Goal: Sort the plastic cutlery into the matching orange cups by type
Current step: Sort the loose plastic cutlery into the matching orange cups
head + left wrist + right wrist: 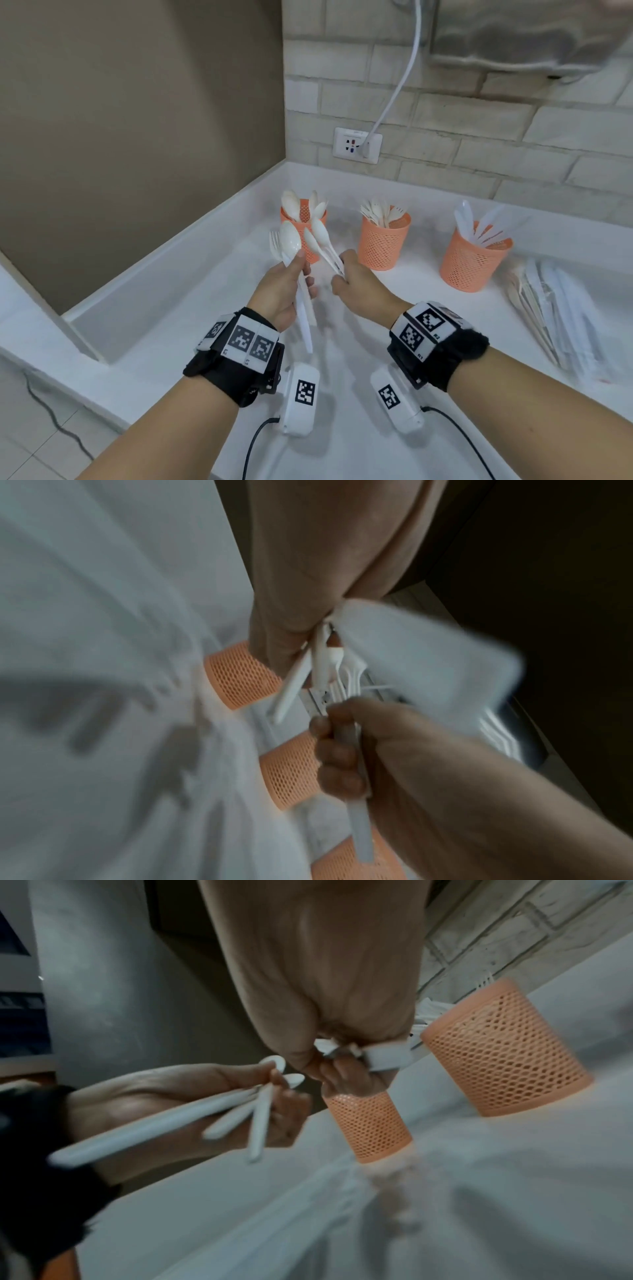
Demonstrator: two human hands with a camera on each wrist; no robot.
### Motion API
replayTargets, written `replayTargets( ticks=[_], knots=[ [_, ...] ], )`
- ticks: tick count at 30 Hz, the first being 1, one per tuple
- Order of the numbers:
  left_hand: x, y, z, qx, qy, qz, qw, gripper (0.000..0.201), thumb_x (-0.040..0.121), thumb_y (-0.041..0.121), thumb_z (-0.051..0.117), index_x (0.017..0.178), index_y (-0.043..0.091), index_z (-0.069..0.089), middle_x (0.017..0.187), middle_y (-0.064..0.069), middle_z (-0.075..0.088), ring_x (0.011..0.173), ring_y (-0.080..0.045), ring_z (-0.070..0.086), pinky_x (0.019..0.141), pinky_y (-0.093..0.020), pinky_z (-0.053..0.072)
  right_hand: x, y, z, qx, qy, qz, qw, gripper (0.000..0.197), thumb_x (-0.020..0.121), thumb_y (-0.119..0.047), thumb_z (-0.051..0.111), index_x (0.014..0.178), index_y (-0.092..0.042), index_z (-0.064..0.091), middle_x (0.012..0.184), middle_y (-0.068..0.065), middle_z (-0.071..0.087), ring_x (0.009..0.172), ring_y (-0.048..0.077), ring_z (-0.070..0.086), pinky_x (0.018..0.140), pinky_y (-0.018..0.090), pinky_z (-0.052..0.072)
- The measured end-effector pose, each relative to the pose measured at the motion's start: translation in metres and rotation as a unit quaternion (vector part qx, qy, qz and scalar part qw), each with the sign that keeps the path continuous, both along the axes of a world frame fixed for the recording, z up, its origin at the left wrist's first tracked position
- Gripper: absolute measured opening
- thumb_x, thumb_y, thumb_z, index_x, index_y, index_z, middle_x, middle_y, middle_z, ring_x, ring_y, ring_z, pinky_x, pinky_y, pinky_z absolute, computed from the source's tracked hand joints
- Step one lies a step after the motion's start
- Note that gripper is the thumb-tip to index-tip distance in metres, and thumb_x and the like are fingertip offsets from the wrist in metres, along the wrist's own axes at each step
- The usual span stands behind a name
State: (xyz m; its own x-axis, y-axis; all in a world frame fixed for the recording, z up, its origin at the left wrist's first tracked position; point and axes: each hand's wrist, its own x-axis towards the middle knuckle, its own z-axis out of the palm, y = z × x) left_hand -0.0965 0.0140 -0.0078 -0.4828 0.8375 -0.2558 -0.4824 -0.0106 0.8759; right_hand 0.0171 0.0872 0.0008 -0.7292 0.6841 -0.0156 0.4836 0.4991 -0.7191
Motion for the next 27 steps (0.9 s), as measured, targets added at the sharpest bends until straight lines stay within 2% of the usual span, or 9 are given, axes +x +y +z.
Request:
replayTargets(
  ticks=[2,4,6,9,12,16,22,25,27],
  knots=[
    [0.012,0.007,0.002,0.016,0.0,-0.012,1.0,0.031,0.097,0.033,0.044,0.105,0.006,0.058,0.097,-0.009,0.056,0.083,-0.019,0.057,0.079,-0.032,0.052,0.003,-0.005,0.003,-0.004,0.052,-0.015,0.999,0.009,0.095,-0.005,0.036,0.103,-0.005,0.032,0.074,-0.003,0.044,0.062,0.008,0.045,0.05,0.017,0.034],
    [0.023,0.014,0.005,0.034,0.002,-0.03,0.999,0.038,0.099,0.032,0.039,0.123,0.005,0.051,0.109,-0.015,0.061,0.092,-0.023,0.062,0.081,-0.033,0.053,0.005,-0.008,0.003,-0.015,0.089,-0.02,0.996,0.012,0.095,-0.005,0.037,0.106,-0.003,0.035,0.09,0.005,0.055,0.077,0.018,0.056,0.065,0.025,0.046],
    [0.032,0.02,0.01,0.047,0.002,-0.028,0.999,0.036,0.1,0.029,0.037,0.122,0.005,0.05,0.103,-0.014,0.065,0.091,-0.021,0.065,0.076,-0.029,0.053,0.009,-0.008,-0.001,-0.006,0.102,-0.024,0.994,0.014,0.095,-0.008,0.038,0.107,-0.002,0.037,0.106,0.017,0.054,0.092,0.027,0.055,0.073,0.03,0.043],
    [0.043,0.027,0.012,0.055,0.007,-0.015,0.998,0.025,0.098,0.023,0.044,0.114,0.006,0.053,0.092,-0.009,0.064,0.086,-0.017,0.065,0.073,-0.025,0.052,0.016,-0.006,-0.007,0.043,0.113,-0.036,0.992,0.024,0.098,-0.012,0.035,0.116,0.002,0.043,0.115,0.019,0.05,0.104,0.028,0.047,0.076,0.023,0.033],
    [0.051,0.033,0.014,0.046,0.018,-0.018,0.999,0.02,0.096,0.012,0.048,0.111,0.001,0.055,0.086,-0.01,0.063,0.078,-0.016,0.065,0.069,-0.025,0.053,0.025,-0.005,-0.005,0.049,0.172,-0.06,0.982,0.022,0.099,-0.01,0.034,0.11,0.002,0.049,0.101,0.014,0.053,0.089,0.02,0.047,0.063,0.012,0.035],
    [0.061,0.034,0.021,0.076,0.017,-0.055,0.995,0.018,0.097,0.004,0.042,0.108,0.008,0.055,0.09,-0.011,0.066,0.068,-0.012,0.071,0.061,-0.023,0.057,0.037,0.001,0.002,-0.056,0.227,-0.118,0.965,0.017,0.097,-0.013,0.042,0.108,-0.004,0.051,0.08,-0.007,0.049,0.073,0.002,0.047,0.061,0.004,0.039],
    [0.069,0.036,0.026,0.053,0.018,-0.092,0.994,0.015,0.097,0.006,0.041,0.098,0.007,0.056,0.085,-0.017,0.063,0.074,-0.025,0.066,0.064,-0.038,0.056,0.05,0.012,0.006,-0.149,0.227,-0.113,0.956,0.021,0.096,-0.017,0.047,0.077,-0.017,0.056,0.073,0.0,0.056,0.062,0.011,0.051,0.05,0.018,0.042],
    [0.073,0.037,0.026,0.046,0.027,-0.117,0.992,0.017,0.097,0.008,0.041,0.102,0.01,0.056,0.084,-0.014,0.066,0.071,-0.024,0.067,0.058,-0.039,0.056,0.053,0.016,0.006,-0.09,0.23,-0.15,0.957,0.022,0.095,-0.014,0.048,0.074,-0.014,0.056,0.078,0.011,0.061,0.069,0.024,0.059,0.057,0.034,0.054],
    [0.073,0.039,0.025,0.048,0.037,-0.116,0.991,0.017,0.097,0.008,0.041,0.106,0.009,0.056,0.081,-0.012,0.067,0.066,-0.019,0.068,0.055,-0.035,0.057,0.053,0.018,0.008,-0.024,0.222,-0.171,0.96,0.02,0.095,-0.011,0.045,0.077,-0.009,0.054,0.076,0.009,0.06,0.069,0.026,0.059,0.064,0.033,0.056]
  ],
)
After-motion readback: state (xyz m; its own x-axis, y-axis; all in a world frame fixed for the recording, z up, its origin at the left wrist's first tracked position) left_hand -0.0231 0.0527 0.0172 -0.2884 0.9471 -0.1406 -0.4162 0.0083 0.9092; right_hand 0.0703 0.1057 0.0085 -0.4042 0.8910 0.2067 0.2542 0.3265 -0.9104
